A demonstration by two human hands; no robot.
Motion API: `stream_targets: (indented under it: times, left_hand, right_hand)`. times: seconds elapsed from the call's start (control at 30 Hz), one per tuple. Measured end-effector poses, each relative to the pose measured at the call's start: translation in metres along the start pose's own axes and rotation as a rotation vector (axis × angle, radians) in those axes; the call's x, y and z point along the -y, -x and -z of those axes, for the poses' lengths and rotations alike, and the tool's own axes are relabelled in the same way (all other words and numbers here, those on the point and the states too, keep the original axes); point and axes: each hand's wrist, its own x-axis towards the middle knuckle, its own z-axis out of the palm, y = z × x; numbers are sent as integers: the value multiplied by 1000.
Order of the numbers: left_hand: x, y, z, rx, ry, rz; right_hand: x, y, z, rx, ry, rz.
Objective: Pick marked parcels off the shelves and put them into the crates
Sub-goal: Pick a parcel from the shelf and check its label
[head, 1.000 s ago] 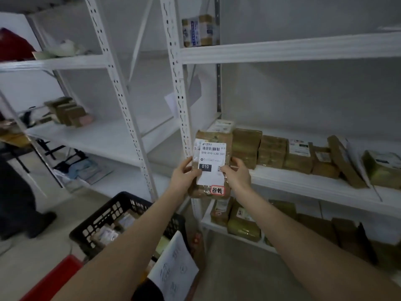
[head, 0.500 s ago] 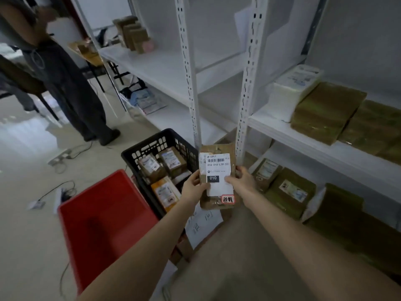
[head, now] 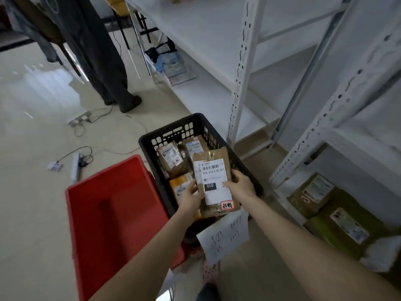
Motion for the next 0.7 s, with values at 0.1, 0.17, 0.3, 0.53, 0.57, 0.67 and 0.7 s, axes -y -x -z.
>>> stream_targets:
  times: [0.1, 0.17, 0.3, 0.53, 0.57, 0.67, 0.7]
  left_hand:
    - [0, -50, 9, -4, 5, 55]
    - [6, -78, 11, 2, 4, 116]
    - [21, -120, 1, 26, -14, 239]
    - [52, -175, -15, 13, 14, 388]
    - [53, -180, -15, 3, 16, 397]
    - [51, -198, -16, -26, 35, 360]
    - [52, -204, -16, -29, 44, 345]
  right_hand:
    - [12, -51, -17, 2, 126, -18]
    - [11, -77, -25, 11, 213, -49]
    - [-6, -117, -40, 64, 292, -132]
    - [-33, -180, -63, 143, 419, -211]
    - [-36, -187, -67, 150, 420, -208]
    - [-43, -211, -75, 145, 389, -178]
    - [-45, -219, -76, 139, 384, -166]
